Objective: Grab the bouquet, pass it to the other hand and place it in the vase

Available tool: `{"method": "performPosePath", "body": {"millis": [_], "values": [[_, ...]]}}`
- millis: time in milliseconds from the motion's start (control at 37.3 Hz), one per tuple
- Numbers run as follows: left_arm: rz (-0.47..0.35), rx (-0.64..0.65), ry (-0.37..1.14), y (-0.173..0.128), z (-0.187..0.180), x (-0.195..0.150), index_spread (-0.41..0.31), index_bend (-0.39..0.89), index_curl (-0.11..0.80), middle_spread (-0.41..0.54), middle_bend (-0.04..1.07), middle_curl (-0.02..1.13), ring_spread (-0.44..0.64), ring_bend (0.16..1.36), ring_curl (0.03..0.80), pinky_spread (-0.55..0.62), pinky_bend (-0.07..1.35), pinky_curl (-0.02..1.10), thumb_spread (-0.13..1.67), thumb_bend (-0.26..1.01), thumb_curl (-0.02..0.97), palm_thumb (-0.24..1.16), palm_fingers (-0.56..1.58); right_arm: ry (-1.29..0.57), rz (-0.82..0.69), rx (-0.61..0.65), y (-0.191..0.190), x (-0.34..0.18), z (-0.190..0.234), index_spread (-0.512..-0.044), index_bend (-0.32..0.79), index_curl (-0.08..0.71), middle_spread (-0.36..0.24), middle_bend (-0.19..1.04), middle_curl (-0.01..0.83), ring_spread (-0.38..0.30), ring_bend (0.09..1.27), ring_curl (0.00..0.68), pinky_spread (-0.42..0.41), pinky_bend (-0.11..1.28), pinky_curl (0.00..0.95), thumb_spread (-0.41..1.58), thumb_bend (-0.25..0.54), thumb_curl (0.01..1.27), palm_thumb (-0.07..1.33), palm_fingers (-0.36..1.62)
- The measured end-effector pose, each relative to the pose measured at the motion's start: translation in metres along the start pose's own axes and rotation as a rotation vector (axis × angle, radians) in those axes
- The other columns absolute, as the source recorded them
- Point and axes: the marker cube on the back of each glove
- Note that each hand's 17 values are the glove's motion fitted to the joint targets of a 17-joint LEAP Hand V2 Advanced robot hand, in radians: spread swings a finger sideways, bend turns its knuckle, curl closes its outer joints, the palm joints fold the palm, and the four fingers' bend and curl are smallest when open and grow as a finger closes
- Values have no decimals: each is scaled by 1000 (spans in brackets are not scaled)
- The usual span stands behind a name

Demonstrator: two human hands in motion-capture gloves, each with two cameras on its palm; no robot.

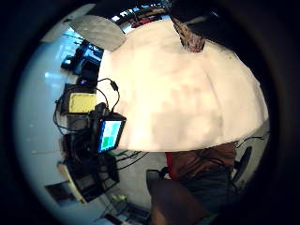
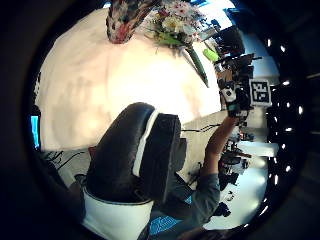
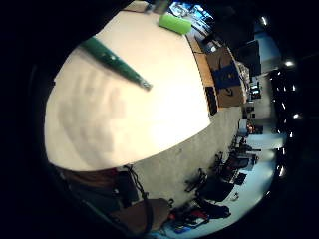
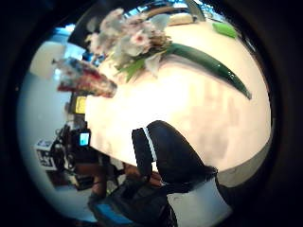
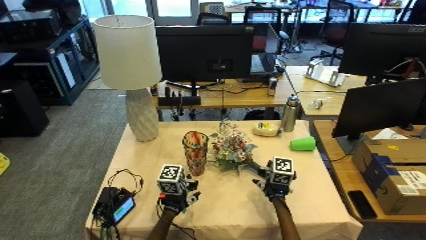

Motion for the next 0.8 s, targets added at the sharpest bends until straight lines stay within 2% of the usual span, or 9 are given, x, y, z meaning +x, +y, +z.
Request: {"method": "performPosePath", "body": {"millis": [161, 268, 429, 589, 670, 750, 804], "values": [[-1, -8, -7, -1, 4, 2, -38, 115, 218, 118, 232, 334, 287, 612, 279, 464, 314, 299, 1094, -20, 225, 13, 278, -34, 55, -29, -36, 29, 26, -384, 110, 213, 63, 189, 300, 185, 264, 220, 316, 509, 336, 1138, -17, 263, 339, 21], [1, -8, -14, -5, 8, -1, -36, 118, 220, 119, 231, 340, 293, 612, 280, 463, 318, 304, 1095, -19, 229, 16, 273, -123, 32, -20, -26, 20, 0, -385, 96, 204, 68, 194, 306, 190, 271, 225, 319, 536, 345, 1125, -13, 271, 359, -21], [-14, -32, -20, 1, 6, -1, -35, 120, 224, 120, 230, 346, 294, 611, 280, 463, 321, 309, 1097, -20, 233, 17, 269, -335, -138, -229, -16, 6, 7, -385, 98, 191, 72, 192, 307, 189, 273, 229, 321, 567, 352, 1111, -11, 284, 393, -49], [-27, -64, -3, 12, -2, 4, -35, 121, 227, 123, 226, 350, 295, 613, 281, 463, 323, 313, 1097, -21, 237, 16, 266, -203, 34, -289, -23, 27, 27, -382, 100, 183, 68, 198, 314, 190, 263, 231, 321, 581, 356, 1106, 7, 303, 470, -59], [-20, -54, -2, 8, 2, 3, -35, 119, 229, 124, 223, 353, 295, 616, 282, 463, 325, 315, 1098, -21, 238, 16, 263, -193, 88, -369, -18, 35, 34, -381, 99, 180, 60, 208, 320, 183, 257, 231, 315, 580, 356, 1107, 12, 314, 515, -56], [-13, -49, -3, 0, 11, -1, -34, 120, 231, 128, 223, 355, 296, 615, 283, 463, 326, 317, 1097, -19, 242, 21, 261, -237, 119, -418, -15, 36, 38, -380, 131, 190, 45, 218, 326, 173, 249, 232, 311, 561, 352, 1126, 35, 337, 584, -26], [-7, -43, -5, -6, 18, -4, -34, 120, 232, 130, 223, 357, 296, 616, 284, 463, 326, 318, 1097, -20, 243, 21, 260, -224, 150, -393, -16, 38, 40, -370, 211, 219, 14, 233, 333, 141, 249, 234, 296, 525, 342, 1151, 64, 355, 644, 81]]}}
